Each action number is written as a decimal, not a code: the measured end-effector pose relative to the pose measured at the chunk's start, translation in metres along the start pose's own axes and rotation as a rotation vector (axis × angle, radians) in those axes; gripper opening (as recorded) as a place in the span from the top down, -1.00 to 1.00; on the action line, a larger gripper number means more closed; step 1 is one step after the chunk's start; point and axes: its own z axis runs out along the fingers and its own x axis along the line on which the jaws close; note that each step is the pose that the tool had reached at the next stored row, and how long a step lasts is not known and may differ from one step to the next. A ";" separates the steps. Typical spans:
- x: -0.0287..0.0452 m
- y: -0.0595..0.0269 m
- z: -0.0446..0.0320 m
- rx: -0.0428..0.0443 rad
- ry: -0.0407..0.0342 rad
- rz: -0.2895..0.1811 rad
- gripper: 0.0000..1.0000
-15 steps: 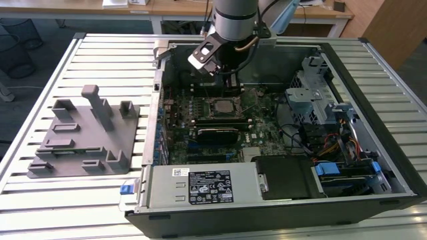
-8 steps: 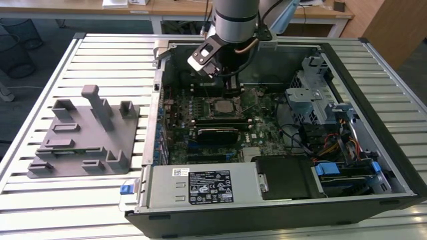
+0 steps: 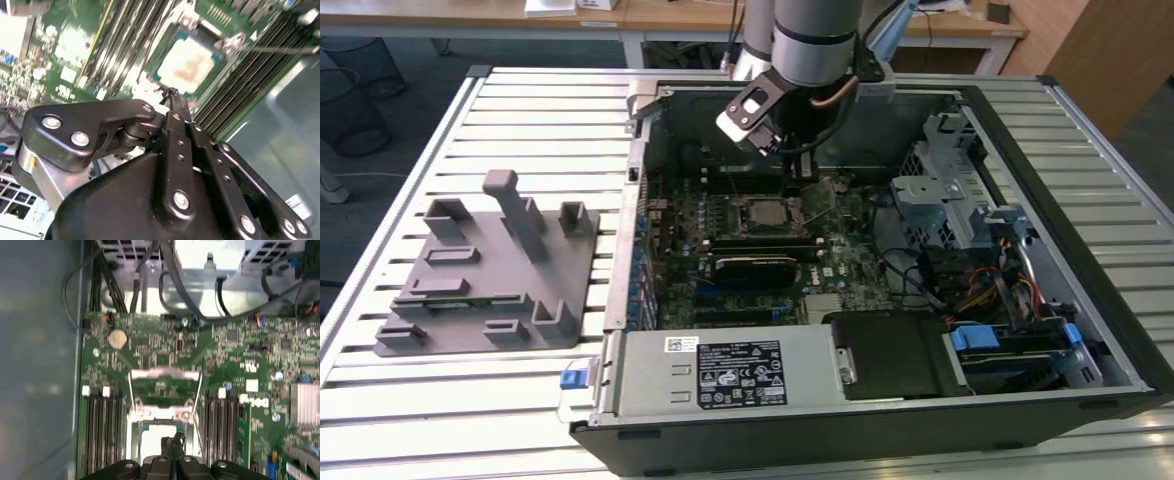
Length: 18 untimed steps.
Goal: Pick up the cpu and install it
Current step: 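Close the cpu cover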
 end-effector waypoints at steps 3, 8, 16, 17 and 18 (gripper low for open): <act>0.0001 0.0005 -0.0044 0.0009 0.0002 0.000 0.79; 0.0002 0.0024 -0.0131 0.0035 0.0003 0.002 0.79; -0.0001 0.0246 -0.0127 0.0072 0.0001 0.003 0.79; 0.0000 0.0272 -0.0126 0.0077 0.0001 0.003 0.79; 0.0000 0.0297 -0.0126 0.0081 0.0000 0.002 0.79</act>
